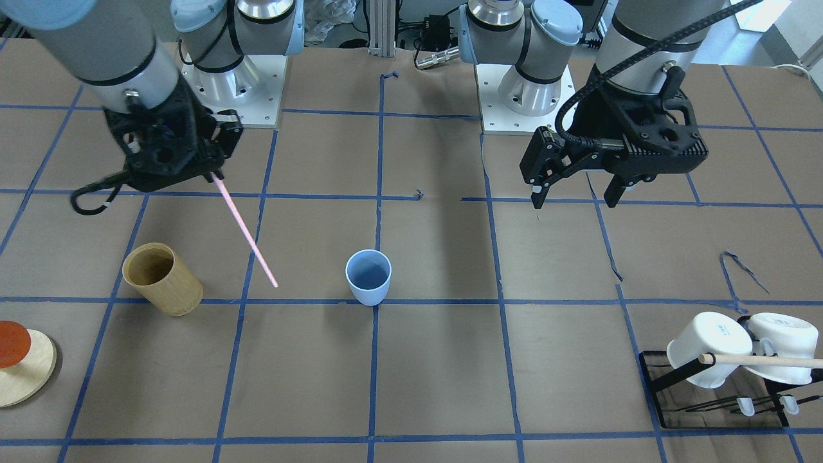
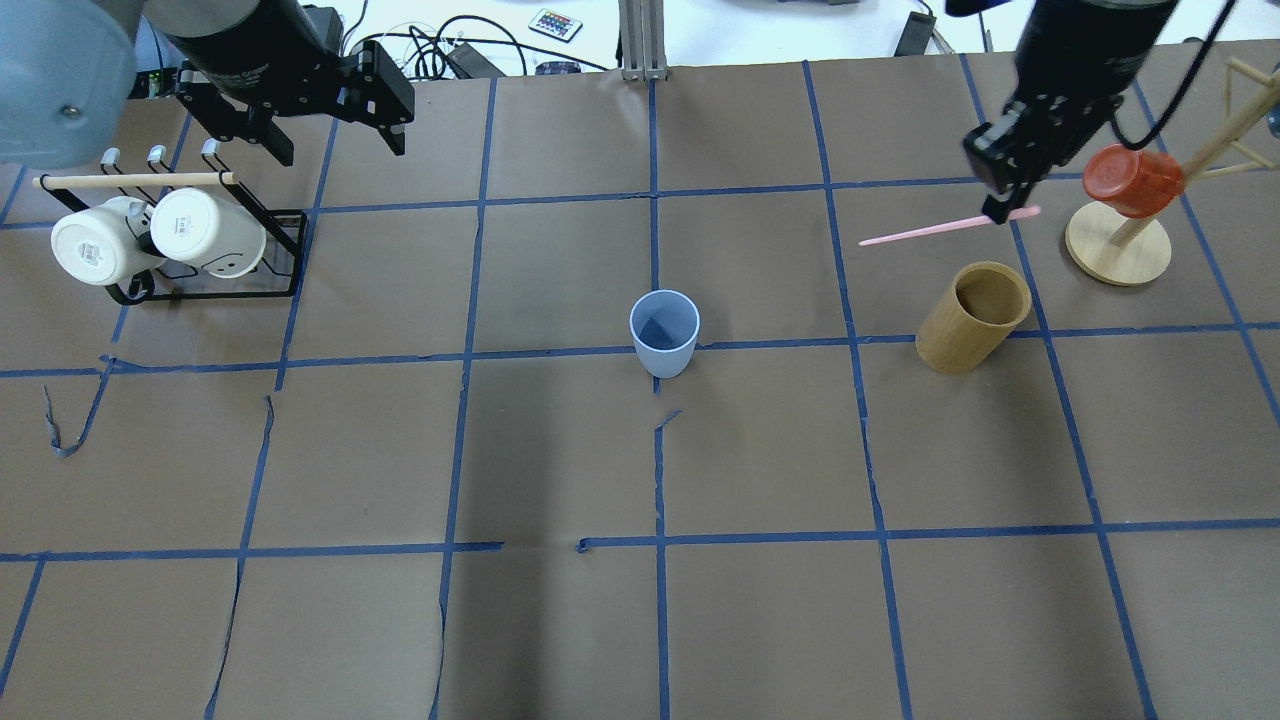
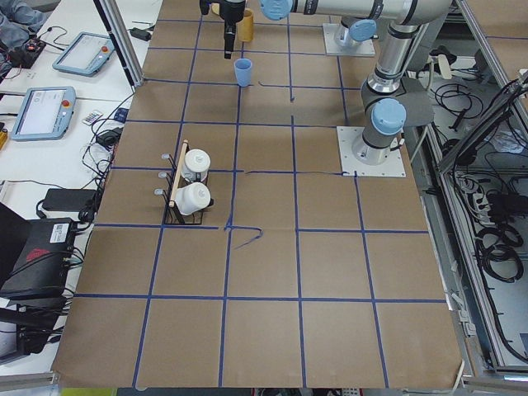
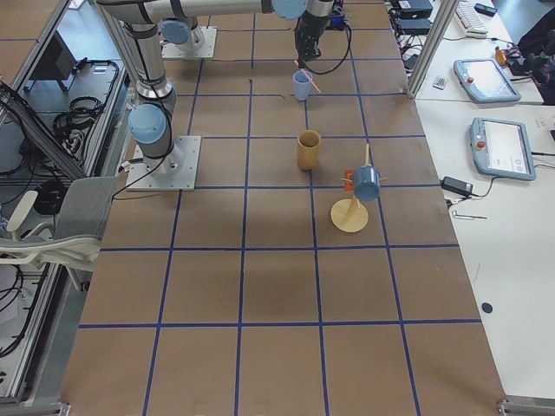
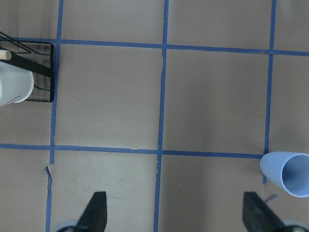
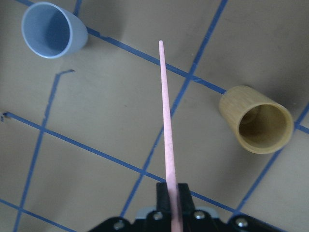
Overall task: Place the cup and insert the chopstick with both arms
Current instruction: 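Move the chopstick over the light blue cup and lower it inside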
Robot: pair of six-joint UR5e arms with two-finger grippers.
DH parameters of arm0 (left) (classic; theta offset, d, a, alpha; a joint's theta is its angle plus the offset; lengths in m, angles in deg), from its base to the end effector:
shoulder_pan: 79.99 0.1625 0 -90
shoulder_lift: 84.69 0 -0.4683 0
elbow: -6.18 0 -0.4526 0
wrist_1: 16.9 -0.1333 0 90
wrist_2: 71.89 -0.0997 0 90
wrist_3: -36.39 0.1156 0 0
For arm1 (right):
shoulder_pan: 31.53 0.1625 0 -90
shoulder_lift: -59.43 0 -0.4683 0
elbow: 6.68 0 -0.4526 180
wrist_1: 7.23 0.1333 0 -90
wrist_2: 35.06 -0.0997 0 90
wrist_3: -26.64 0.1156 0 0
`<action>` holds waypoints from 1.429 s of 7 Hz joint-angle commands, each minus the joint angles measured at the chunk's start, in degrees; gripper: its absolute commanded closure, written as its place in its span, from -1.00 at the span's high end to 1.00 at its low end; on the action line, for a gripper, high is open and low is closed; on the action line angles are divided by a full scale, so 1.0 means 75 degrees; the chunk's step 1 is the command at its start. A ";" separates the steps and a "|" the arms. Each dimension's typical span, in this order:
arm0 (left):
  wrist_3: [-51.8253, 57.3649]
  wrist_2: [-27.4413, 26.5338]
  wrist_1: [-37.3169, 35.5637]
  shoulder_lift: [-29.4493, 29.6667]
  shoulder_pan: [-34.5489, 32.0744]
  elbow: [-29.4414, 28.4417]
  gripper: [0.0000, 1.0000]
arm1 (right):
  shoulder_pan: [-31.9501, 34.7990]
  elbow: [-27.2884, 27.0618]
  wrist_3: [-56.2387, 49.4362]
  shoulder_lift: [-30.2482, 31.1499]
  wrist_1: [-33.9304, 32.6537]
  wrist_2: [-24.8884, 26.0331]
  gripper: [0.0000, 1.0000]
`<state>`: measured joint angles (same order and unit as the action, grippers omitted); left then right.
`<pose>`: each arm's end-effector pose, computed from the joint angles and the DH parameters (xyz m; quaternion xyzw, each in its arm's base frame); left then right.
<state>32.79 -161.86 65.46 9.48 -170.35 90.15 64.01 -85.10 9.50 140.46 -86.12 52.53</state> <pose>-0.1372 -0.6030 0.5467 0.0282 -0.9962 0.0827 0.0031 0.1961 -0.5905 0.5167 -0.1945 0.9779 0.0716 0.0284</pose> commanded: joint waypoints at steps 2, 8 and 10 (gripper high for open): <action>0.0000 0.0009 0.0000 -0.0016 0.0000 0.0019 1.00 | 0.1428 -0.0021 0.1803 -0.0492 -0.0602 -0.0182 -1.00; 0.0000 -0.0003 0.0000 -0.0016 0.0000 0.0019 1.00 | 0.1594 -0.0302 0.2134 -0.0539 -0.0217 -0.0579 -1.00; 0.0000 -0.0003 0.0000 -0.0016 0.0000 0.0019 1.00 | 0.1605 -0.0302 0.2122 -0.0516 -0.0006 -0.0592 -1.00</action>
<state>32.78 -161.89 65.46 9.36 -170.34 90.30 75.98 -87.35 25.47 136.46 -87.24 48.30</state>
